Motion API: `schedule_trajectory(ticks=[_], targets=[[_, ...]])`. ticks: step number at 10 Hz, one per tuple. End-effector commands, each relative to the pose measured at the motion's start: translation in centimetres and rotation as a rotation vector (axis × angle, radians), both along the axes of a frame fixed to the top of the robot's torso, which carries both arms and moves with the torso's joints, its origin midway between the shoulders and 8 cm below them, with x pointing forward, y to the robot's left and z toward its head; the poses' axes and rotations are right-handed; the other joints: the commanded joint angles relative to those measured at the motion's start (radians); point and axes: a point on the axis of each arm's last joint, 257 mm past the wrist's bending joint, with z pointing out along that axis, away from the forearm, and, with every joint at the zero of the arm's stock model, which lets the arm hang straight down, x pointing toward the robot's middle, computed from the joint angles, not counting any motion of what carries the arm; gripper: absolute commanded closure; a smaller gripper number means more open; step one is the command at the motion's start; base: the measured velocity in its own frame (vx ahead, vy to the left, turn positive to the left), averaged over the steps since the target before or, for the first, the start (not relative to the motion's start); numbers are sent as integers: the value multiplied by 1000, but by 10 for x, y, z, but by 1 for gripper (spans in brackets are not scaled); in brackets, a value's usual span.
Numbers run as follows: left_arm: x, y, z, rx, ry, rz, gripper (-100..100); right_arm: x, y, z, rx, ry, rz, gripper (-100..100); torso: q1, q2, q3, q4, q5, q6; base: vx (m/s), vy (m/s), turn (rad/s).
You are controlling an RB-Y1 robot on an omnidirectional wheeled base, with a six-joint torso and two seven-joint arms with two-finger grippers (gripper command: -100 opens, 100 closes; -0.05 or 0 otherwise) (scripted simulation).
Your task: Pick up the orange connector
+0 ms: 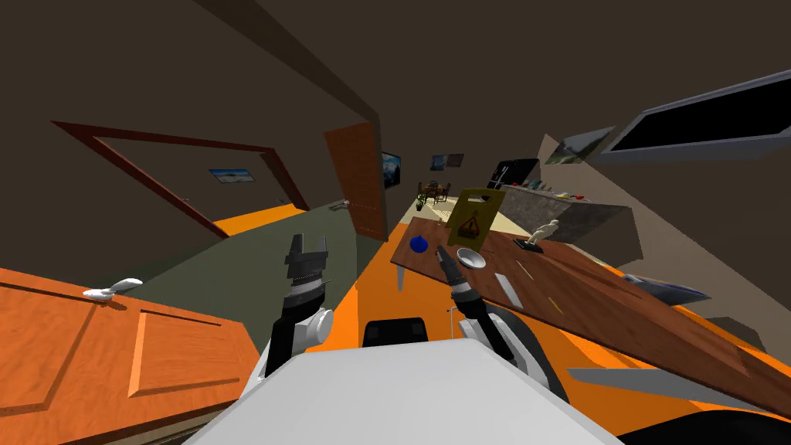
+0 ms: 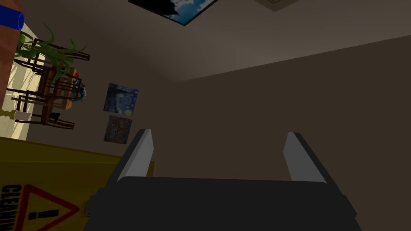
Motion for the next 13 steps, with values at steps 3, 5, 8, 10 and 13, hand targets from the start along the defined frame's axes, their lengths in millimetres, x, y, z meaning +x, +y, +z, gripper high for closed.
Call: schedule_trajectory(ticks=[3, 5, 8, 10, 13], targets=[[0, 0, 0, 0, 0, 0, 0, -13, 12, -77, -105, 177, 66, -100, 1, -2, -1, -1, 0, -1, -167, 49, 343], [0, 0, 0, 0, 0, 0, 0, -23, 11, -113, -167, 257, 94, -100, 1, -3, -2, -1, 0, 0, -136, 60, 151], [0, 0, 0, 0, 0, 0, 0, -48, 10, -172, -258, 387, 139, -100, 1, -4, -3, -1, 1, 1, -119, 77, 262], [0, 0, 0, 0, 0, 0, 0, -67, 2, -207, -321, 469, 163, -100, -2, -8, -5, -2, 0, 0, -64, 42, 207], [0, 0, 0, 0, 0, 0, 0, -92, -12, -246, -391, 561, 185, -100, -1, -9, -5, -2, 0, 0, -49, 53, 178]])
